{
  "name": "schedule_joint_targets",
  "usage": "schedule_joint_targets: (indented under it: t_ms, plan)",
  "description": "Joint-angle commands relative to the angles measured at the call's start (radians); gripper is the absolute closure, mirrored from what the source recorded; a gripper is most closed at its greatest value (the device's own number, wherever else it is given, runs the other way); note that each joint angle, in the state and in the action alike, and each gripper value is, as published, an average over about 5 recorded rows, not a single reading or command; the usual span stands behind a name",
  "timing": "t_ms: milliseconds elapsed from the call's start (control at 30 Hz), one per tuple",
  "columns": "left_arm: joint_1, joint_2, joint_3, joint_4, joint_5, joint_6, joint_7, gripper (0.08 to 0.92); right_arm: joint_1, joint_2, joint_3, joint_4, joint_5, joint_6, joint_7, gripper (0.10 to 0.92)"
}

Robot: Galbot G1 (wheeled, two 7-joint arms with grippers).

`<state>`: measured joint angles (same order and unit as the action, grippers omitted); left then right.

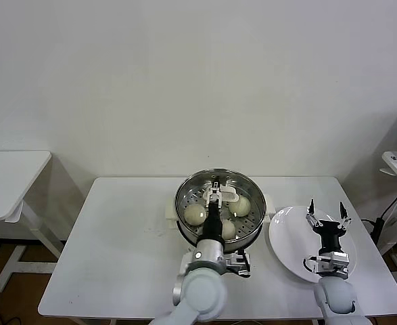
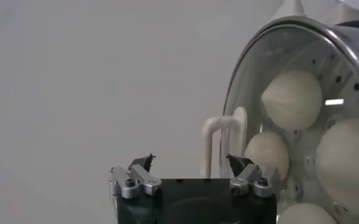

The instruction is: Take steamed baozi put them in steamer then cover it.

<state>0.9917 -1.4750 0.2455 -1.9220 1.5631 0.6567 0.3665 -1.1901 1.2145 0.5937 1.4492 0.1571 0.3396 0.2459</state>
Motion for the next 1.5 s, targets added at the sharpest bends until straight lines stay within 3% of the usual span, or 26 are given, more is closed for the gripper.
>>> schedule_joint_targets:
  t_ms: [33, 133, 267, 333, 400, 567, 733, 900, 1500]
  plan:
    - [0.075, 0.138, -0.101, -0.292, -0.208, -0.002, -0.01, 0.177, -0.005, -0.004, 0.005, 0.004, 0.005, 0.003, -0.016, 0.203]
    - [0.099, 0.185, -0.199, -0.327, -0.382, -0.021, -0.101, 0.177, -0.02, -0.016, 0.001, 0.02, 0.037, -0.007, -0.038, 0.203]
    - [0.12, 0.208, -0.342, -0.29, -0.809, -0.091, -0.423, 0.177, -0.047, -0.034, -0.015, 0.057, 0.094, -0.034, -0.06, 0.203]
    - [0.127, 0.199, -0.425, -0.233, -1.034, -0.189, -0.574, 0.177, -0.058, -0.042, -0.023, 0.073, 0.116, -0.044, -0.067, 0.203]
    - [0.134, 0.191, -0.507, -0.154, -1.206, -0.327, -0.64, 0.177, -0.069, -0.048, -0.03, 0.09, 0.144, -0.055, -0.073, 0.203]
    - [0.143, 0.198, -0.636, 0.073, -1.437, -0.691, -0.586, 0.177, -0.089, -0.057, -0.037, 0.118, 0.192, -0.065, -0.091, 0.203]
    - [0.149, 0.197, -0.67, 0.234, -1.533, -0.892, -0.469, 0.177, -0.112, -0.059, -0.043, 0.13, 0.211, -0.06, -0.114, 0.203]
    - [0.147, 0.182, -0.678, 0.283, -1.547, -0.922, -0.446, 0.177, -0.131, -0.057, -0.043, 0.137, 0.216, -0.058, -0.132, 0.203]
    - [0.184, 0.169, -0.674, 0.242, -1.54, -0.889, -0.421, 0.177, -0.161, -0.054, -0.034, 0.134, 0.228, -0.029, -0.158, 0.203]
